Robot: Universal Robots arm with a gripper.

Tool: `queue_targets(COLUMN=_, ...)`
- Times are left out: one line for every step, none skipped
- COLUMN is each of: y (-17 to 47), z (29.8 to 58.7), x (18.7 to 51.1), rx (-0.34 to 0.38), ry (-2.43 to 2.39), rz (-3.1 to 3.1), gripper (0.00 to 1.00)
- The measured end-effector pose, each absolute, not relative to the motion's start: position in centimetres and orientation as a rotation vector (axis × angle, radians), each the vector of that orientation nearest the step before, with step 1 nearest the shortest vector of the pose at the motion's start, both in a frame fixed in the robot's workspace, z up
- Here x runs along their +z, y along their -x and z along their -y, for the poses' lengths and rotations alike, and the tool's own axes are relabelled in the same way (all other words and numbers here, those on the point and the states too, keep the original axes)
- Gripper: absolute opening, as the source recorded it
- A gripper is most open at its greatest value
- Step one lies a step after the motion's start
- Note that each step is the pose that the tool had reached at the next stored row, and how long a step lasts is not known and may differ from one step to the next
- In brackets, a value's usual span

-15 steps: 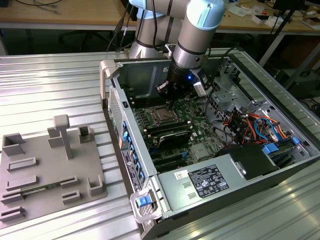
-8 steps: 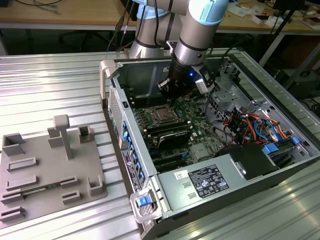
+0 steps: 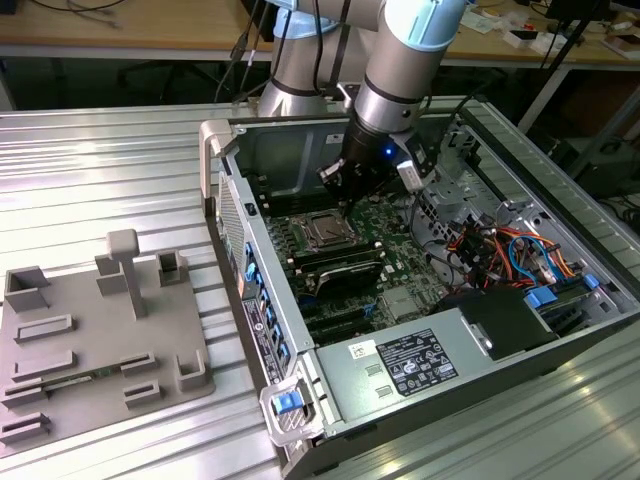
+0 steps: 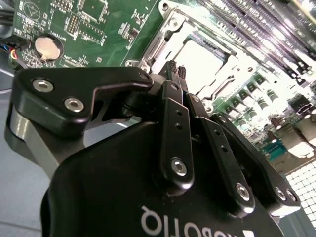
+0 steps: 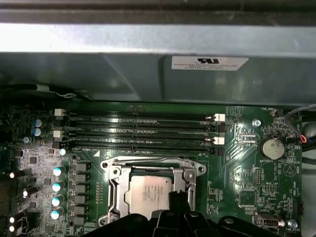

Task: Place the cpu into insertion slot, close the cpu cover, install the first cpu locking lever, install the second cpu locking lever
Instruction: 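Install the second cpu locking lever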

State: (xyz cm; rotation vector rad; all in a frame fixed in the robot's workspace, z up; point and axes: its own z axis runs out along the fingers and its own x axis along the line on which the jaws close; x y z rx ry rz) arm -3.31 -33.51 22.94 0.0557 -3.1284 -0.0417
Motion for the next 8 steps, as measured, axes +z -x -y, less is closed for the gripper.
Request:
queue_targets(y=3.3, z=33.6, x=22.9, rx=-0.042, ry=-0.056, rz=3.128, gripper=0.11)
queue_targets(y=3.3, z=33.8, x=22.9, rx=-0.042, ry=-0.056, rz=3.128, gripper=0.11)
queue_targets(y=3.3, z=34.0, x=22.9, rx=-0.042, ry=-0.056, rz=3.128, gripper=0.11)
queue_targets(y=3.3, z=34.1, x=22.9, rx=-0.042, ry=-0.056, rz=3.128, gripper=0.11)
queue_targets(y=3.3, z=34.5, x=23.0, rx=-0.041, ry=-0.056, rz=3.128, gripper=0.11)
queue_targets(y=3.3, z=34.7, x=23.0, rx=-0.041, ry=-0.056, rz=3.128, gripper=0.11)
queue_targets(y=3.3, z=35.0, x=23.0, rx=-0.042, ry=-0.056, rz=3.128, gripper=0.11)
queue_targets(y=3.3, z=35.2, x=23.1, rx=-0.042, ry=-0.056, rz=3.128, gripper=0.11)
